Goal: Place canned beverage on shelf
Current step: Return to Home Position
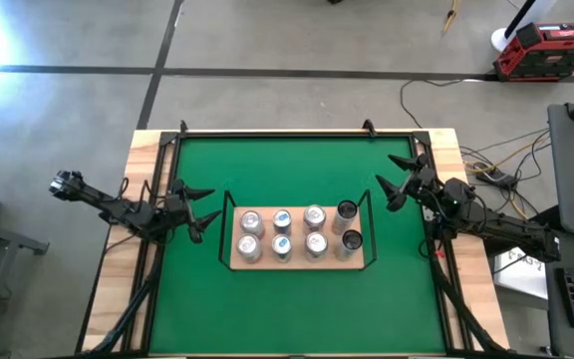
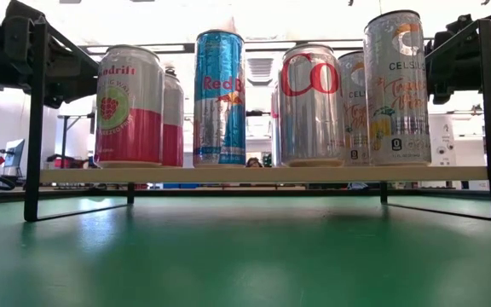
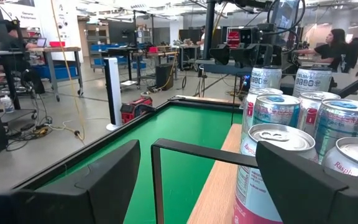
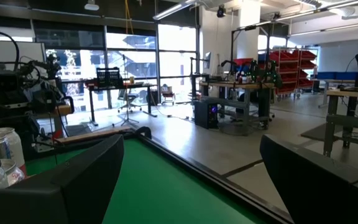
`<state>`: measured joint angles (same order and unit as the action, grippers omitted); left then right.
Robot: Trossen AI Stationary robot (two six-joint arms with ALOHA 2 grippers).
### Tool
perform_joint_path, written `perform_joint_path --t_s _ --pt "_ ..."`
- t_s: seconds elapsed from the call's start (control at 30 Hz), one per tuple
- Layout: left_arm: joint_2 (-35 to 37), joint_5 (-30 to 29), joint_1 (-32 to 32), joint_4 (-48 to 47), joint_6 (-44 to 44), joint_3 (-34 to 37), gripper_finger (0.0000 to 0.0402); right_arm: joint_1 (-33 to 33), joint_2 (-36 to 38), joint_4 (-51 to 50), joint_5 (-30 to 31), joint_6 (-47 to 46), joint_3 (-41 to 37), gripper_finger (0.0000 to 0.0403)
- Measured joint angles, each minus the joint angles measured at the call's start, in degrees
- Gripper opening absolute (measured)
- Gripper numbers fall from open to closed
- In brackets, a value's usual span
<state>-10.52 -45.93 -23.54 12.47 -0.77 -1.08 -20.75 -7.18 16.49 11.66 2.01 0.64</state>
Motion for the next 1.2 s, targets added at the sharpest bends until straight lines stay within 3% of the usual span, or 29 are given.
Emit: perform_joint_path --t_s 0.8,1.2 --pt "10.56 0.00 0.01 -0.07 0.02 0.11 0.0304 0.00 0.07 0.00 -0.02 -0.01 0.00 0.0368" --pt "10.56 0.00 -0.01 0.15 0.02 0.13 0.0304 0.00 0.07 -0.01 -0.01 0.09 0.00 0.0368"
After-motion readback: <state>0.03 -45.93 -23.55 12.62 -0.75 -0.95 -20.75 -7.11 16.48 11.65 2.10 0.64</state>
